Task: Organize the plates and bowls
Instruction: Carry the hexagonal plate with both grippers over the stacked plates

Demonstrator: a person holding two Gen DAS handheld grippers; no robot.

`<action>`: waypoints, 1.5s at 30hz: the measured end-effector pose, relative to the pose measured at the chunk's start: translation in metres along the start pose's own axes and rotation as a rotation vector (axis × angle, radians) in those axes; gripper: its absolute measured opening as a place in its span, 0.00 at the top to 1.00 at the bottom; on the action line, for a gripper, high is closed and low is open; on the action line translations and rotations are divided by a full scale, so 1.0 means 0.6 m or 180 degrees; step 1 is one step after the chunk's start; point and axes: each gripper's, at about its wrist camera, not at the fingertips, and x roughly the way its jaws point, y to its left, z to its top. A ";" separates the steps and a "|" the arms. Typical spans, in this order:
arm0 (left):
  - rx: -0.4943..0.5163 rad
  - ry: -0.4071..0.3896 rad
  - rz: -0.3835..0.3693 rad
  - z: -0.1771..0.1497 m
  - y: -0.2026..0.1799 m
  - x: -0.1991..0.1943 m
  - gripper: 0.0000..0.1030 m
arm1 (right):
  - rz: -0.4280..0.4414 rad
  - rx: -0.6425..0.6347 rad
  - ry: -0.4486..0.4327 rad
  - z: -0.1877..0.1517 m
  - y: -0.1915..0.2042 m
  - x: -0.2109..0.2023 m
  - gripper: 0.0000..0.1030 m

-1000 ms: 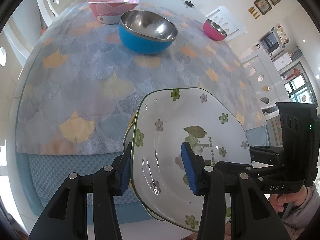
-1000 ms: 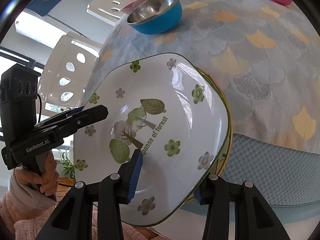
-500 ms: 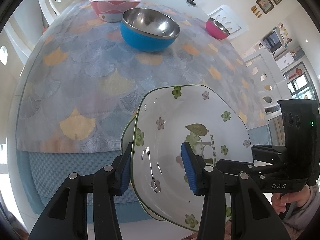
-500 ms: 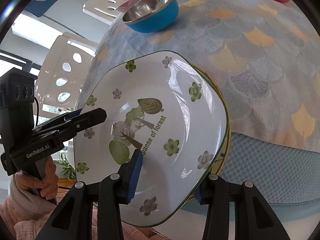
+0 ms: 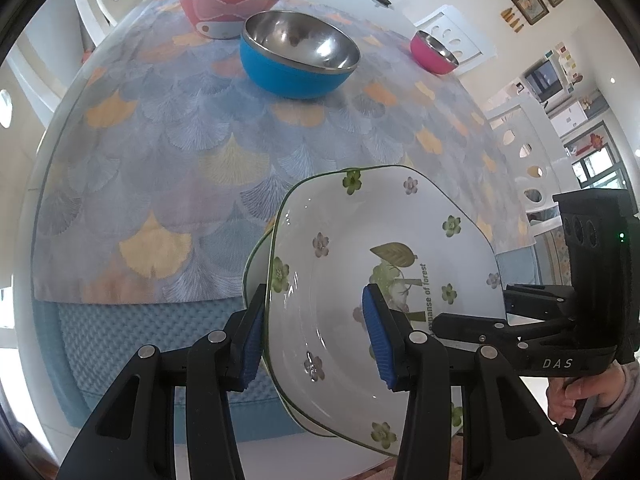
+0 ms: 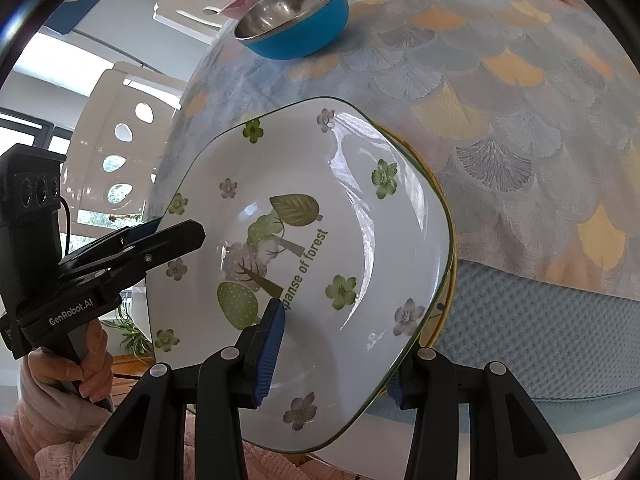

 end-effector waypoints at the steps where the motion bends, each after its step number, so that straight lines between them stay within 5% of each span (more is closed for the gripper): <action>1: 0.0001 0.0003 0.0004 0.000 0.000 0.000 0.59 | -0.0003 0.0004 0.0007 0.000 0.001 0.000 0.58; 30: 0.0015 0.0000 0.0007 -0.006 0.000 -0.007 0.59 | -0.0052 0.0087 0.0093 -0.007 -0.001 -0.016 0.58; 45: 0.0173 0.0038 0.0358 -0.005 -0.010 -0.011 0.59 | -0.0318 0.0000 0.0211 -0.019 0.018 -0.021 0.56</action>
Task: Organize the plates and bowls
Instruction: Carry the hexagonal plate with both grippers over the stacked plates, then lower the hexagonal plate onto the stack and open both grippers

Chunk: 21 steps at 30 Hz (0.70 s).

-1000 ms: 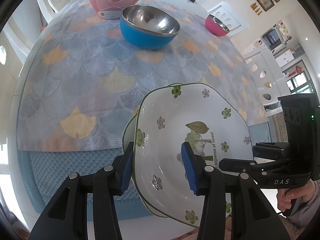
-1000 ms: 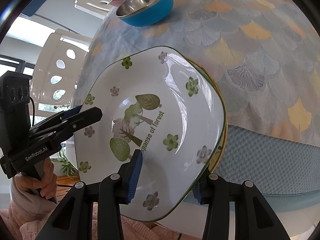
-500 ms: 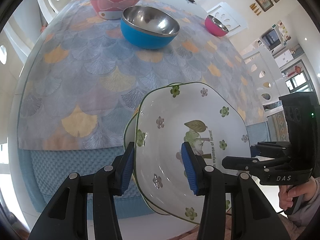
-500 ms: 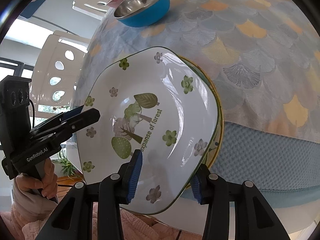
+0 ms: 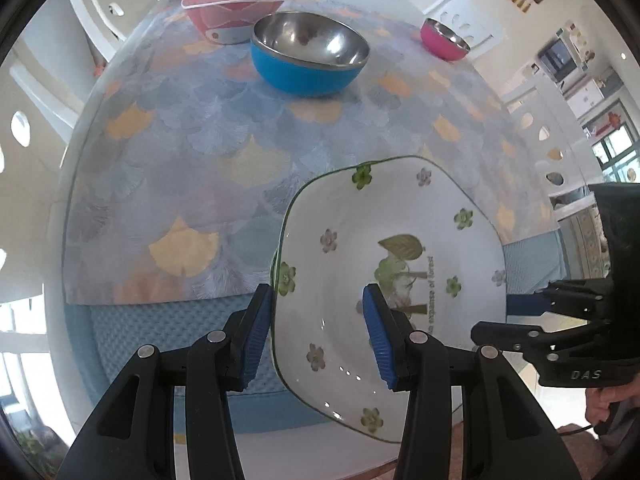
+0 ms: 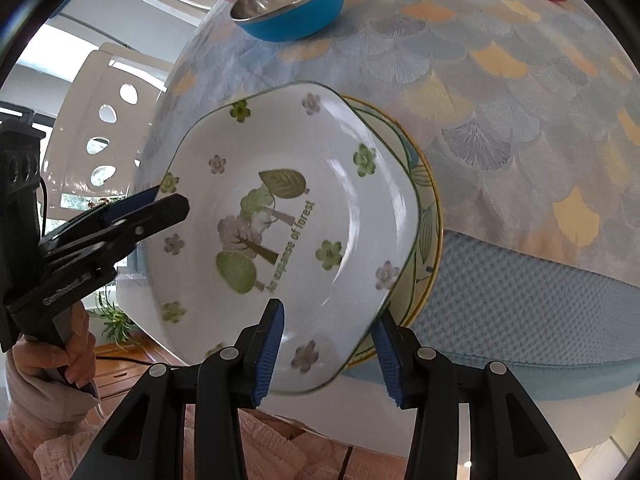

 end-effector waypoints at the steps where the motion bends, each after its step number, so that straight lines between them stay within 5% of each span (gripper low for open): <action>1: -0.0001 -0.0026 -0.0042 0.000 0.000 -0.003 0.58 | -0.0020 -0.0009 -0.0019 -0.002 0.001 -0.002 0.55; 17: -0.0090 -0.0051 0.0045 0.010 0.011 -0.016 0.53 | -0.0157 0.0143 -0.0056 -0.003 -0.027 -0.017 0.53; 21: -0.0278 -0.0053 0.0134 0.025 0.042 -0.044 0.53 | 0.0028 0.0334 -0.0138 0.001 -0.056 -0.046 0.53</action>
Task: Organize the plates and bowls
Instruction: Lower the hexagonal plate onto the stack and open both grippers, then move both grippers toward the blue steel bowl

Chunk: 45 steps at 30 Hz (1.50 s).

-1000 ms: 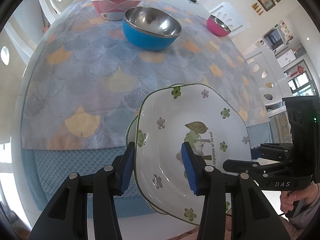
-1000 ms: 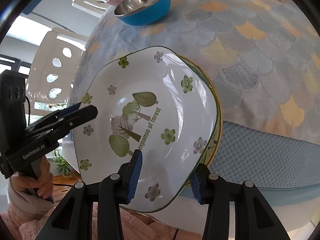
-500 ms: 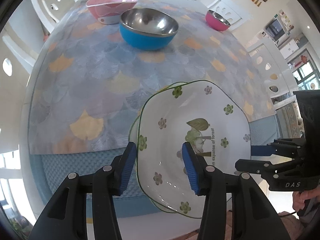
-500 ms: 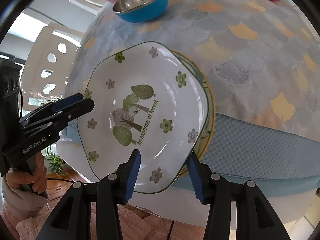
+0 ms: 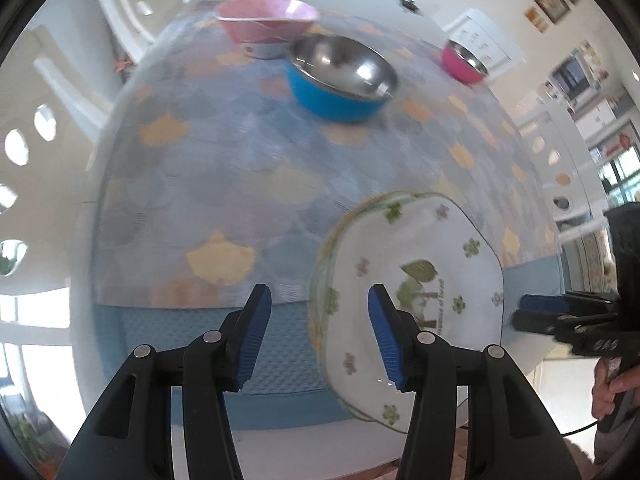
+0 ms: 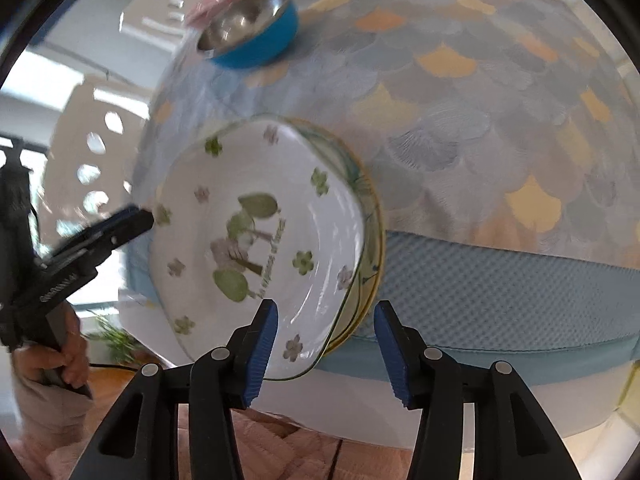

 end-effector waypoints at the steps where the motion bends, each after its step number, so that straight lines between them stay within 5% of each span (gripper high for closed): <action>1: -0.0028 -0.0008 0.0027 0.004 0.004 -0.006 0.53 | 0.0103 0.0070 -0.0046 0.006 -0.010 -0.018 0.53; 3: -0.0087 -0.0049 0.0068 0.020 0.017 -0.028 0.53 | 0.0181 0.0117 -0.0127 0.015 -0.019 -0.047 0.53; 5: -0.0148 -0.0095 0.0094 0.041 0.028 -0.050 0.40 | 0.0183 0.0055 -0.0254 0.035 -0.018 -0.094 0.50; 14: -0.0054 -0.0347 0.0205 0.180 0.025 -0.126 0.33 | -0.0077 -0.0574 -0.0479 0.162 0.058 -0.227 0.40; 19: -0.0114 -0.0507 0.0151 0.260 0.018 -0.131 0.23 | 0.0211 -0.0755 -0.0666 0.258 0.093 -0.266 0.22; 26: -0.0345 -0.0216 0.0022 0.312 0.029 -0.010 0.24 | 0.0697 -0.0476 -0.0595 0.386 0.084 -0.160 0.22; 29: -0.0437 -0.0090 0.0003 0.314 0.033 0.045 0.25 | 0.0798 -0.0329 -0.0431 0.417 0.067 -0.088 0.36; 34: -0.0522 0.0083 0.0002 0.306 0.038 0.118 0.26 | 0.0856 -0.0189 -0.0206 0.442 0.038 0.012 0.41; 45: -0.0606 0.0161 -0.0019 0.307 0.048 0.179 0.69 | 0.0876 -0.0024 0.0024 0.464 0.015 0.114 0.58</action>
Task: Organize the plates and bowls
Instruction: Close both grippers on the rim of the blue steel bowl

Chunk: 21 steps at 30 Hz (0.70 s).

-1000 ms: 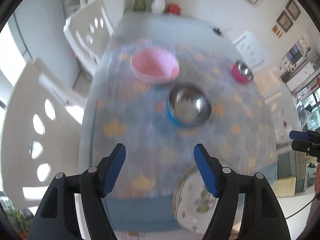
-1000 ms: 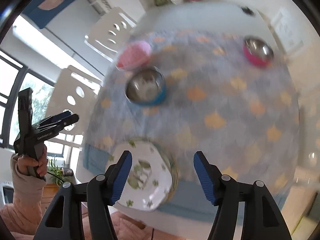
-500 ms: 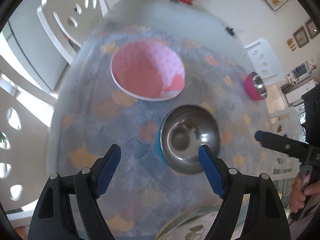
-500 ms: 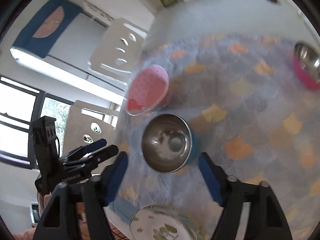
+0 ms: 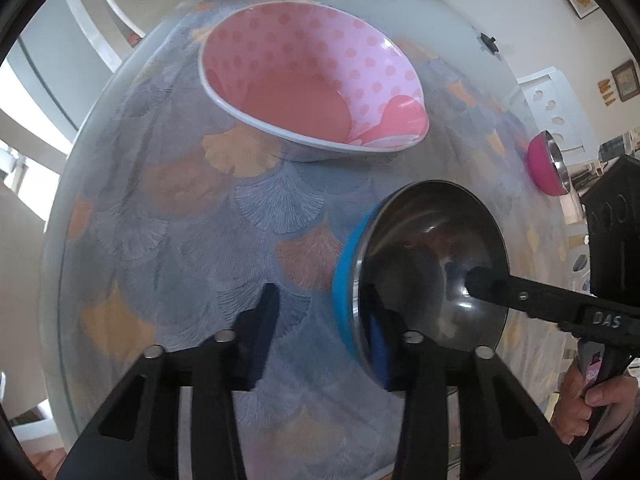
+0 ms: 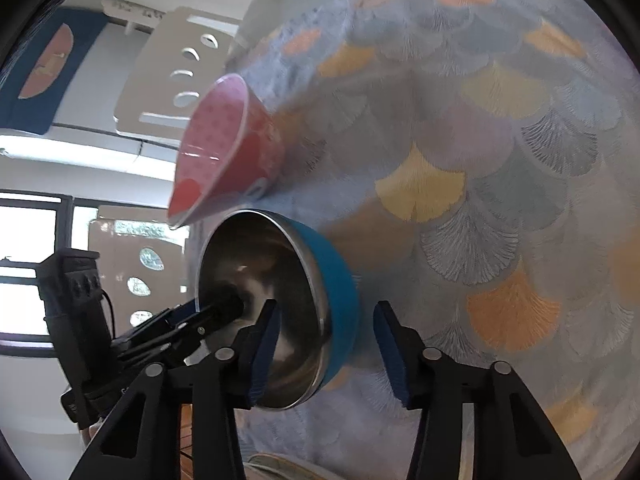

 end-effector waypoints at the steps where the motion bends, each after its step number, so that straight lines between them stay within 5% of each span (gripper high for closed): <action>1: 0.0010 -0.0001 -0.0023 0.000 -0.001 0.002 0.72 | -0.0023 -0.0017 0.0021 0.000 -0.001 0.005 0.59; 7: 0.0175 -0.0019 0.0070 0.006 -0.026 0.017 0.86 | -0.0188 -0.0161 0.0093 0.005 0.005 0.028 0.72; 21: 0.0110 0.0019 -0.0008 0.007 -0.023 0.035 0.83 | -0.0216 -0.0150 0.0108 0.007 -0.005 0.053 0.72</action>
